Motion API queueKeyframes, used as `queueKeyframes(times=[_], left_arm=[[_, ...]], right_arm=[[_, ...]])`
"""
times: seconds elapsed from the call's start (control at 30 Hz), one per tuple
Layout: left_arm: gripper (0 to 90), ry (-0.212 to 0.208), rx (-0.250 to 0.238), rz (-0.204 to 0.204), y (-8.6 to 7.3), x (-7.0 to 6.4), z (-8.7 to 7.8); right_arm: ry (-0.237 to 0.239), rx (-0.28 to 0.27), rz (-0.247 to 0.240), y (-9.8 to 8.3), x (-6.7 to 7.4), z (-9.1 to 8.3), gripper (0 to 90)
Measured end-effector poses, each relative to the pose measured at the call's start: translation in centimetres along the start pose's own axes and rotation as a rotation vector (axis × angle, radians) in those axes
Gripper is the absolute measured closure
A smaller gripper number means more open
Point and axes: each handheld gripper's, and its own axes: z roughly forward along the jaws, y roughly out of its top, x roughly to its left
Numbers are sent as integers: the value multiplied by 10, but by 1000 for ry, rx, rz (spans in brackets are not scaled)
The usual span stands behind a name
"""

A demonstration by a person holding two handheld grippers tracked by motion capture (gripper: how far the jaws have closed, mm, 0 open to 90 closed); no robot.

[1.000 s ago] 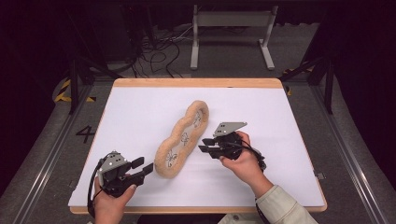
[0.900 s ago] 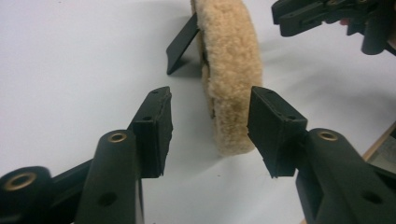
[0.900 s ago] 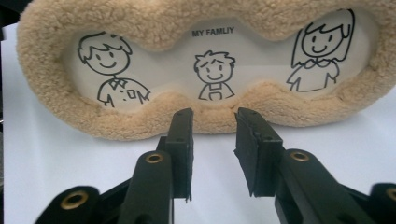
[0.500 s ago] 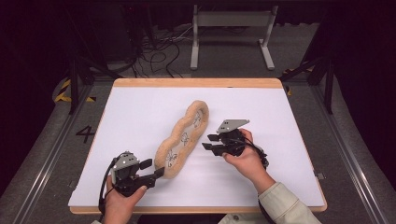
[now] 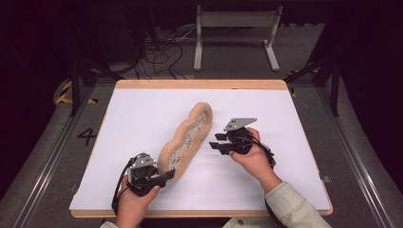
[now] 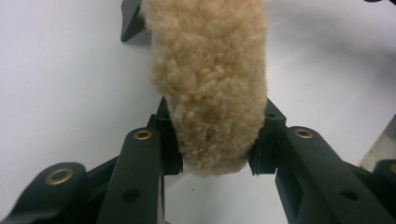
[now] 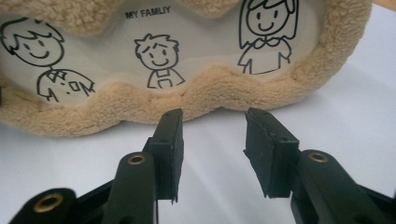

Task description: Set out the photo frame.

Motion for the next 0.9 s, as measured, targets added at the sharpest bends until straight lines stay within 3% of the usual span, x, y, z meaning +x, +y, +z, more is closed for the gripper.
queueKeyframes(times=[0.37, 0.57, 0.7, 0.9], left_arm=[[665, -10, 3, -18, 0, 1, 0], [670, -25, 1, 32, 0, 6, -2], [676, -58, 7, 24, 0, 11, -3], [677, -57, 4, 42, 0, 12, -3]], right_arm=[[-28, -22, -34, 15, -25, 3, 511], [-58, -35, -47, 21, -44, 10, 486], [-78, -34, -36, 22, -55, 14, 465], [-89, -27, -25, 23, -70, 21, 498]])
